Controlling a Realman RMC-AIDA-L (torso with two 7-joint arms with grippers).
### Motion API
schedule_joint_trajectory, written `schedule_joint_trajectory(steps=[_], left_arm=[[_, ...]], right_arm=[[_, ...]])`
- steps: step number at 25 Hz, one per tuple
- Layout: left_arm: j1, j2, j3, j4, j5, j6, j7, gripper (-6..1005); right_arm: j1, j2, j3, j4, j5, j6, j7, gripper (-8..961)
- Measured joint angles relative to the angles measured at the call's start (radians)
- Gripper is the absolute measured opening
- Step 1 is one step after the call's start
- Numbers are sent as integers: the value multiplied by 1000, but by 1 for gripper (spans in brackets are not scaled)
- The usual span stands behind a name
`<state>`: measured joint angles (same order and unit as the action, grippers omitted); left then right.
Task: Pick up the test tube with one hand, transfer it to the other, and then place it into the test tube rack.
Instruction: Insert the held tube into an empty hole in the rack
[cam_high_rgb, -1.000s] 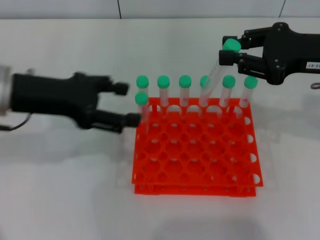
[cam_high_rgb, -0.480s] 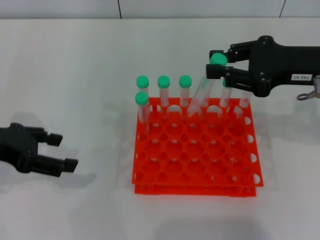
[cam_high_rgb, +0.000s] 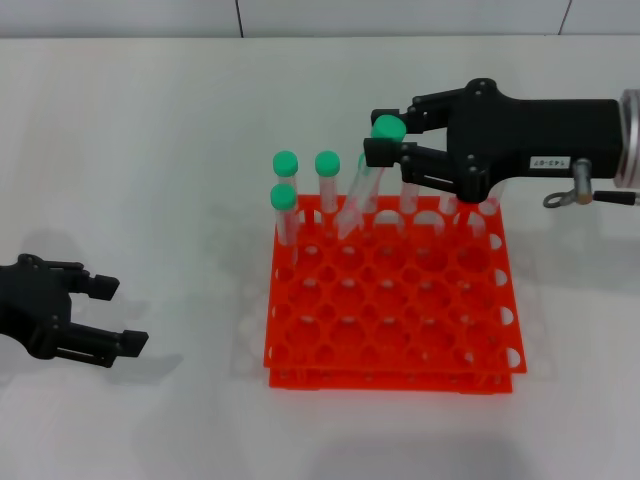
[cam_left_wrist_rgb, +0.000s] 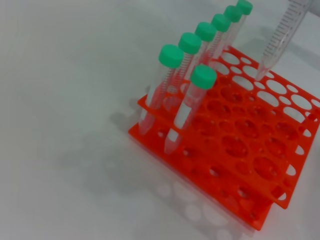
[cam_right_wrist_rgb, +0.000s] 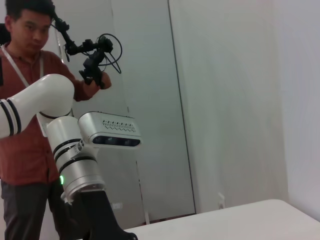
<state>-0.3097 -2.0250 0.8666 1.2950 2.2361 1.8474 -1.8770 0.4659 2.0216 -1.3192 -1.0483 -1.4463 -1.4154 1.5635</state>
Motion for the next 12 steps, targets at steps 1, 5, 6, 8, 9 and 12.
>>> schedule_joint_trajectory(steps=[1, 5, 6, 8, 9, 12], left_arm=[[-1, -1, 0, -3, 0, 0, 7, 884], [0, -5, 1, -6, 1, -1, 25, 884], [1, -7, 1, -6, 1, -1, 26, 884], [3, -9, 0, -6, 1, -1, 32, 884], [4, -11, 0, -6, 1, -2, 33, 884], [6, -14, 0, -12, 1, -4, 41, 884]], right_arm=[[0, 0, -6, -2, 1, 6, -1, 265], [1, -2, -22, -13, 6, 19, -9, 265], [1, -2, -25, -15, 8, 21, -13, 265], [0, -1, -37, -20, 9, 37, -22, 265], [0, -1, -47, -22, 9, 50, -25, 265], [2, -3, -92, -21, 7, 113, -35, 264]])
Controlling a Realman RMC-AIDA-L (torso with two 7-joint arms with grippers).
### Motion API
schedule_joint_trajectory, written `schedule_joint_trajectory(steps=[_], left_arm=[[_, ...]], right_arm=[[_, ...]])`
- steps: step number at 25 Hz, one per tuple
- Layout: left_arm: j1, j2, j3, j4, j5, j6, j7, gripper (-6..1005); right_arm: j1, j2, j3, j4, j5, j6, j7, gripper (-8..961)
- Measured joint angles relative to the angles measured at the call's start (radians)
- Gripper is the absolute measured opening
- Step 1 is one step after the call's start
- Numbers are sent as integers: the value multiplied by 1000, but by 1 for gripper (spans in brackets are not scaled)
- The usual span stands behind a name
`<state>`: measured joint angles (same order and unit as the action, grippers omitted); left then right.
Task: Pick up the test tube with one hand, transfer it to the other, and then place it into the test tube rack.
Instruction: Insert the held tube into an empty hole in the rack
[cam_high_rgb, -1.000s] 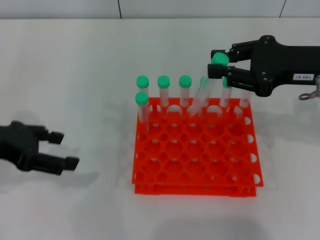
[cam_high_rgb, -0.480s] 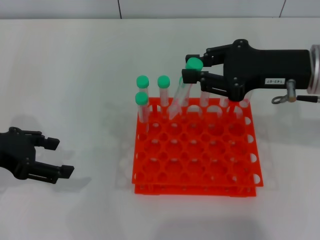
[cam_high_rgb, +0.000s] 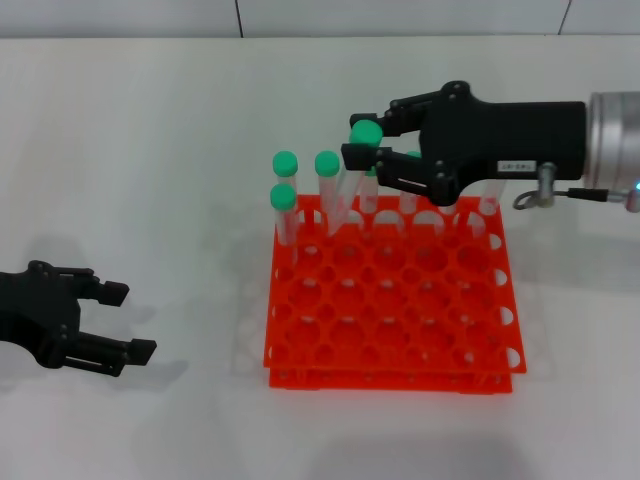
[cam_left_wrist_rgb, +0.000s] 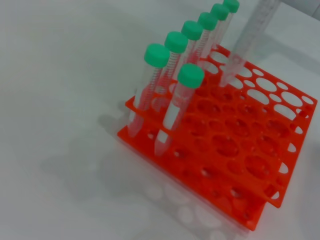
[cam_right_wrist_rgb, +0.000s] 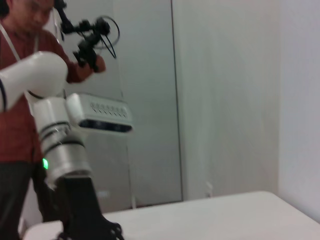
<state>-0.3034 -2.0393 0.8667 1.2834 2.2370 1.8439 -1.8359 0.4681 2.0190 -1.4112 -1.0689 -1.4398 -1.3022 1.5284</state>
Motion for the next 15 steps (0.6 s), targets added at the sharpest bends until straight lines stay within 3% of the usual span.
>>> schedule_joint_trajectory(steps=[15], left_arm=[[-9, -11, 0, -21, -3, -6, 21, 884]], right_arm=[[11, 2, -56, 25, 2, 73, -4, 264]])
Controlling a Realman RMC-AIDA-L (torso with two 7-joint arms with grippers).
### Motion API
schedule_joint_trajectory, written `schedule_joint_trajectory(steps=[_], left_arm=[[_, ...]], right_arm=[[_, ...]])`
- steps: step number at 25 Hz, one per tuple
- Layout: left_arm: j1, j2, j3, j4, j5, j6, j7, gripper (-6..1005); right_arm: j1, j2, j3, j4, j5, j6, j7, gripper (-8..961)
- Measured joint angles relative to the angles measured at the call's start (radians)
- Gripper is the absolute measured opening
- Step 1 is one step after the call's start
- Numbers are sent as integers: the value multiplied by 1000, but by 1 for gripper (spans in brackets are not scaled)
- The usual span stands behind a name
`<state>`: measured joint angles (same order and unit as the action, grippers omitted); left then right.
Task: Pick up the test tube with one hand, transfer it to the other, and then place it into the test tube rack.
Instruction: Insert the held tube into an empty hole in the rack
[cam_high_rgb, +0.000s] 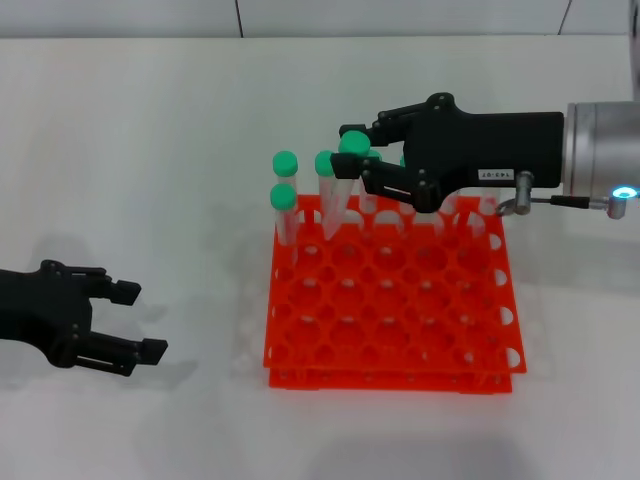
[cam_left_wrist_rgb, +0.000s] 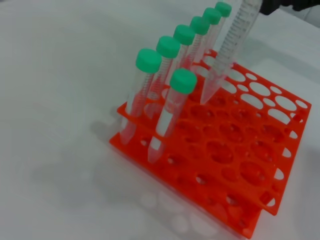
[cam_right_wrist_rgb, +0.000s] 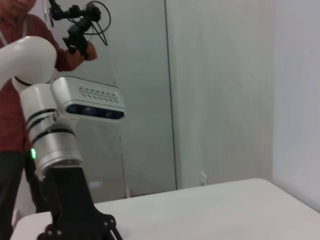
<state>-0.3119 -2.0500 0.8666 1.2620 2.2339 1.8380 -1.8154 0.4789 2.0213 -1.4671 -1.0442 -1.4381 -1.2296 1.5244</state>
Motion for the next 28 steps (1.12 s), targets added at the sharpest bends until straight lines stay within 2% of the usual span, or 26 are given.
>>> schedule_joint_trajectory(steps=[10, 19, 28], left_arm=[[-5, -1, 1, -7, -2, -1, 1, 883], [-6, -5, 0, -9, -3, -4, 1, 883], [-6, -10, 1, -9, -3, -5, 1, 883]], right_arm=[[39, 0, -28, 45, 1, 47, 0, 264], [45, 0, -78, 50, -5, 104, 0, 264], [58, 0, -81, 62, -6, 113, 0, 263]])
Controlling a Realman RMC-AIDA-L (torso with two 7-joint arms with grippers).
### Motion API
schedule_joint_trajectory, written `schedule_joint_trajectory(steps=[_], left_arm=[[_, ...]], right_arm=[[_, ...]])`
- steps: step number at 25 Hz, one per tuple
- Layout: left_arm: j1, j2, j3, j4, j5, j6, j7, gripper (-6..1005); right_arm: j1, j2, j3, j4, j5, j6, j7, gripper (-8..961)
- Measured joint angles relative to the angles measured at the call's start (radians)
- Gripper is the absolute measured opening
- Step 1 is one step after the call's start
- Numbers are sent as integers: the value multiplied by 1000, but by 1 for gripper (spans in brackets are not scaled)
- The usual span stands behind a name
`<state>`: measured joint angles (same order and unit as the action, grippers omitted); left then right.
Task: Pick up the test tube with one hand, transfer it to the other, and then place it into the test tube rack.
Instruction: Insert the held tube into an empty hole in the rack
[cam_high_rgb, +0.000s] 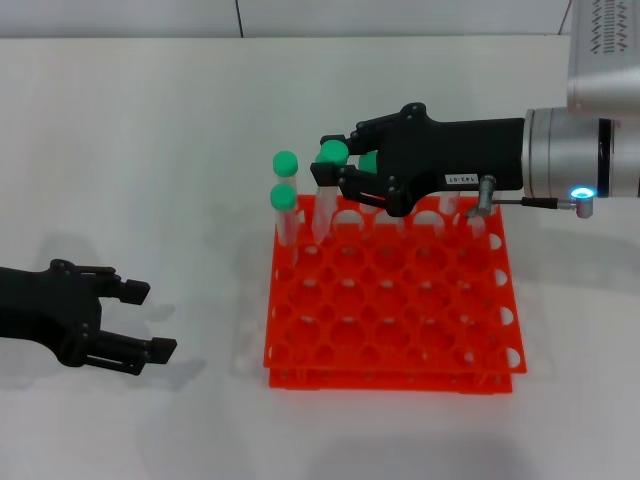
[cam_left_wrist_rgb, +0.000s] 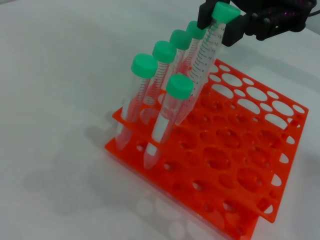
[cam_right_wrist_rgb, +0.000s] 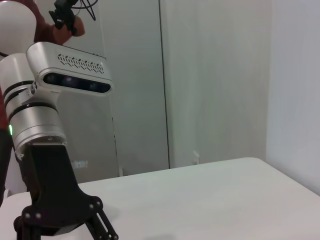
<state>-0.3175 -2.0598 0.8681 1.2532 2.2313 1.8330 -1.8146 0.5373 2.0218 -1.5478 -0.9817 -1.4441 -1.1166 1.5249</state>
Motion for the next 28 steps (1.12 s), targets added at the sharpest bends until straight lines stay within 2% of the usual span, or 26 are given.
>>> schedule_joint_trajectory(steps=[28], left_arm=[[-3, 0, -2, -17, 2, 0, 11, 883]], right_arm=[[1, -7, 8, -11, -2, -25, 8, 263]])
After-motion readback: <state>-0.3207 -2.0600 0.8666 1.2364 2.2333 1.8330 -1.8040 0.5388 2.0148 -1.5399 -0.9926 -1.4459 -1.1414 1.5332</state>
